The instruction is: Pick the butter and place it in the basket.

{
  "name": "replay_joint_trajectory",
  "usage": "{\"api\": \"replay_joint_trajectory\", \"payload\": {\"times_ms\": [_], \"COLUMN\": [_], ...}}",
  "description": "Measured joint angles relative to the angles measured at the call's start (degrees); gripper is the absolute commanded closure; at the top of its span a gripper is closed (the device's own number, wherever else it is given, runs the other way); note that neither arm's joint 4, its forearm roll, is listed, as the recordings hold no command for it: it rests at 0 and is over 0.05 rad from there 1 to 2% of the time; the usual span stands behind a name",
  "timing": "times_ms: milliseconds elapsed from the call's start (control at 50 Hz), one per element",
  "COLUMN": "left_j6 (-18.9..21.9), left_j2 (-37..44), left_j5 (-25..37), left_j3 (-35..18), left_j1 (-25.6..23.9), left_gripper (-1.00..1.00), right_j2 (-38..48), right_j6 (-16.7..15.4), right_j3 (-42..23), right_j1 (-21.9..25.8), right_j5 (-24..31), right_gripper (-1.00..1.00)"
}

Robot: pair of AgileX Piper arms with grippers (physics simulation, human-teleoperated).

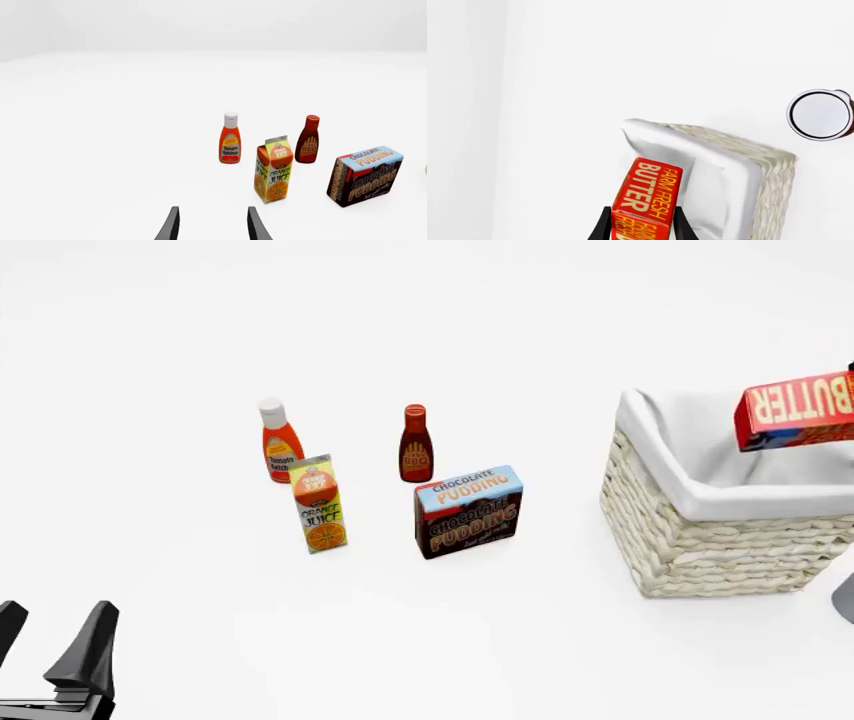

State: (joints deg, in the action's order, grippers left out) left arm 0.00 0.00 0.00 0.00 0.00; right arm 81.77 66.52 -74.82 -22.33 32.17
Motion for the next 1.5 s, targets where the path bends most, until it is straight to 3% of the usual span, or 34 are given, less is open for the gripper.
{"api": "replay_joint_trajectory", "payload": {"times_ms": [1500], "left_j6": [0.0], "left_j2": [0.0], "left_j5": [0.0], "left_j3": [0.0], "left_j1": [0.0], "left_gripper": [-1.0], "right_j2": [2.8], "right_j6": [-0.64], "right_j3": [1.91], "right_j1": [1.45], "right_j5": [-2.87], "right_gripper": [1.0]}}
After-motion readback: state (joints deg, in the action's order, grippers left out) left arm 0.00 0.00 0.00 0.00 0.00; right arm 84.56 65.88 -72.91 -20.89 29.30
